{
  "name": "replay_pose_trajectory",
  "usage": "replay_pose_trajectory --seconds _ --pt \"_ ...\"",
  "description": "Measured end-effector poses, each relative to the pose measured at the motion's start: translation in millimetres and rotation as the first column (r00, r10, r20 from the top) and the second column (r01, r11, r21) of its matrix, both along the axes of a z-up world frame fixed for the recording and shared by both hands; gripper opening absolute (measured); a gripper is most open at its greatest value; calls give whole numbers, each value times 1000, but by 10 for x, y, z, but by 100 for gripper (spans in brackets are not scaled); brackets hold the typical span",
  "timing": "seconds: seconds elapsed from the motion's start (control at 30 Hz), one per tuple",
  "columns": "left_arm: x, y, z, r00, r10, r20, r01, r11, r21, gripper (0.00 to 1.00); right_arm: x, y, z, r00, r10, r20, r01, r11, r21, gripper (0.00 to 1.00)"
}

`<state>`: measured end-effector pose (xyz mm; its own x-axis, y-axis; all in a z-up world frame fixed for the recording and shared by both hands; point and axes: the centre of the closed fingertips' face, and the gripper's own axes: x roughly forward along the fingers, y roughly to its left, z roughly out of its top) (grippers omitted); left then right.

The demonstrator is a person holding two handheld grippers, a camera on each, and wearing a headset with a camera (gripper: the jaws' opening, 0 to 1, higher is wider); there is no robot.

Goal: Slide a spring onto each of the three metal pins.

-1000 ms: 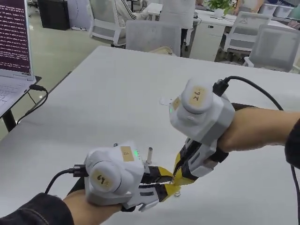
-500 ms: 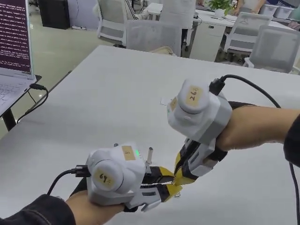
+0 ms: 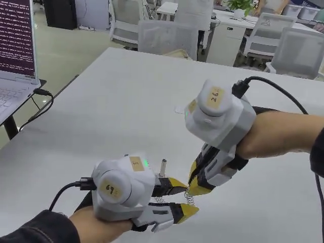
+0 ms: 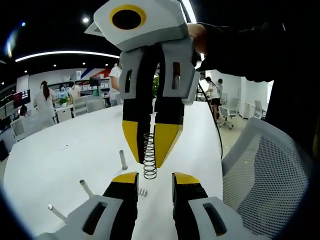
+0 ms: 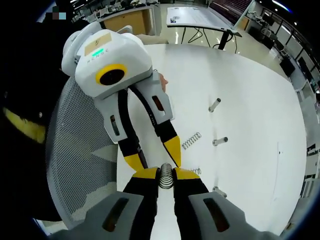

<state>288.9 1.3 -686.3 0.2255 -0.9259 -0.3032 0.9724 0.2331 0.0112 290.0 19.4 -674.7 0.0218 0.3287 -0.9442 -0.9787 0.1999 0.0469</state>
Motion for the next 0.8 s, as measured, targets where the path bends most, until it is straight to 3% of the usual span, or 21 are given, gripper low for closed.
replay_pose_trajectory --seconds 0.3,0.5,0.67,0.8 --pt "14 116 36 999 7 -37 -7 1000 0 33 83 15 55 1000 -4 12 4 1000 11 8" --pt "1 336 13 999 10 -42 -9 999 31 38 180 71 94 1000 -4 22 3 1000 24 8" --pt "17 542 42 998 45 -51 -44 999 28 40 269 142 122 1000 5 29 -6 1000 31 8" --pt "69 664 72 996 83 -33 -82 996 25 41 336 216 143 999 14 35 -15 999 38 8"
